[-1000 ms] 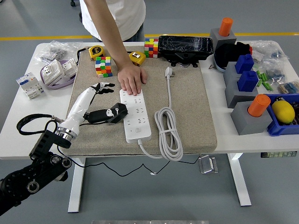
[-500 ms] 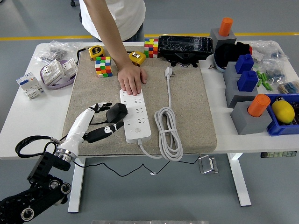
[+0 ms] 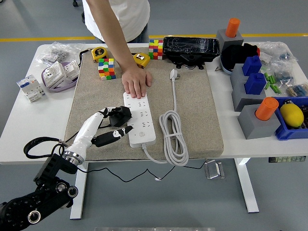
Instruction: Put the plug near the board,insert it into the board,press the button,pull the plug out
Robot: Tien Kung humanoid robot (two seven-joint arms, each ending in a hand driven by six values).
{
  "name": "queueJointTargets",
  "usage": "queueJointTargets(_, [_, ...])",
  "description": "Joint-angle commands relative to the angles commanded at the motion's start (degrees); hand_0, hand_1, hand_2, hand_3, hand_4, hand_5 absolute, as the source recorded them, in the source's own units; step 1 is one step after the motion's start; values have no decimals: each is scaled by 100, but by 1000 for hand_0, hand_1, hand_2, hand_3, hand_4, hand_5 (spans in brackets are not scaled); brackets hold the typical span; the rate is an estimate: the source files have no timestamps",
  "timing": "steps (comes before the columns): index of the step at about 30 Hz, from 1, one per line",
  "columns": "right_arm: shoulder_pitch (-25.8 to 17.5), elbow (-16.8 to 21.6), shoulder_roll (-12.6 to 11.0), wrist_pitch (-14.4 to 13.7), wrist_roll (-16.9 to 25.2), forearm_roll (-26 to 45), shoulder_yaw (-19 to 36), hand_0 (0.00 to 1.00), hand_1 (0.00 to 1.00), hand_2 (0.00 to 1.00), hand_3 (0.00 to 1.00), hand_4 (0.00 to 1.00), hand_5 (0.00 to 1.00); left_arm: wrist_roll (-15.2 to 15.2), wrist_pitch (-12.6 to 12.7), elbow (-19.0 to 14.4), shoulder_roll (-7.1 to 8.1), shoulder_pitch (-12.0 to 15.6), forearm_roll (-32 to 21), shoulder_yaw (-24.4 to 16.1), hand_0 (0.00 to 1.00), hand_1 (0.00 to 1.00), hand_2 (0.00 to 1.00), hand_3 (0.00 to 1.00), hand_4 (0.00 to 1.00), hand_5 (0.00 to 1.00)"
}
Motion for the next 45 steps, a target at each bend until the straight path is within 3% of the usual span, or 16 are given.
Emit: queueJointTargets(45, [10,68,-6,-24,69,-16,34,612,643,651,554,955,496,307,-245,43,-380,-843,145,629,785,809,789,788,948,710])
